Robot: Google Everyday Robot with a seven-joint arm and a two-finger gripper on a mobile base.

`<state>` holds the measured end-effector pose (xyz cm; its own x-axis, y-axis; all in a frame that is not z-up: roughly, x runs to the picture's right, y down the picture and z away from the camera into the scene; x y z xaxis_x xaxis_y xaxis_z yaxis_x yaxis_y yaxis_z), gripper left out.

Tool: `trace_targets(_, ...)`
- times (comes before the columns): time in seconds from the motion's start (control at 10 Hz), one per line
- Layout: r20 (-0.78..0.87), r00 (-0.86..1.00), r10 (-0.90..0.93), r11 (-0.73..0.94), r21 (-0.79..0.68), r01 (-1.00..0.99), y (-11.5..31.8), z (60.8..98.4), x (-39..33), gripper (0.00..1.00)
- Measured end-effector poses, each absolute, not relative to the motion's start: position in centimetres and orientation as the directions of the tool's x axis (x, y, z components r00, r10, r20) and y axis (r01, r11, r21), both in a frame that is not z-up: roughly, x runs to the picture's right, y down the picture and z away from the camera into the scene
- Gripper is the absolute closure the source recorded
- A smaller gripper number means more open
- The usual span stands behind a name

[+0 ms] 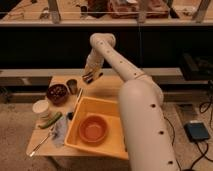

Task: Place eraser in paper cup

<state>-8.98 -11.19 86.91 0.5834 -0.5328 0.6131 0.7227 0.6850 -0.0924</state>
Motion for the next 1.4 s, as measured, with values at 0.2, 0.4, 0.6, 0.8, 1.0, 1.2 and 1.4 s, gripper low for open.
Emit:
trace_targets(0.2,0.626,0.503,-0.596,0.656,0.017,0.755,-13.1,80.9,-11.5,0.86)
trace_targets(0.4,0.642,0.413,-0.646,0.611,0.11,0.784,-13.5,76.3,-15.5,0.86)
trace_targets(0.6,0.659,0.321,-0.681,0.562,0.189,0.805,-12.7,73.0,-19.7,0.86)
trace_targets(0.8,0.656,0.326,-0.681,0.564,0.186,0.805,-12.7,73.1,-19.2,0.86)
trace_targets(1.0,0.657,0.321,-0.682,0.562,0.189,0.805,-12.7,73.1,-19.6,0.86)
trace_targets(1.2,0.653,0.271,-0.707,0.526,0.229,0.819,-12.5,72.6,-20.0,0.86)
trace_targets(1.4,0.649,0.202,-0.734,0.488,0.297,0.821,-11.2,71.3,-22.2,0.86)
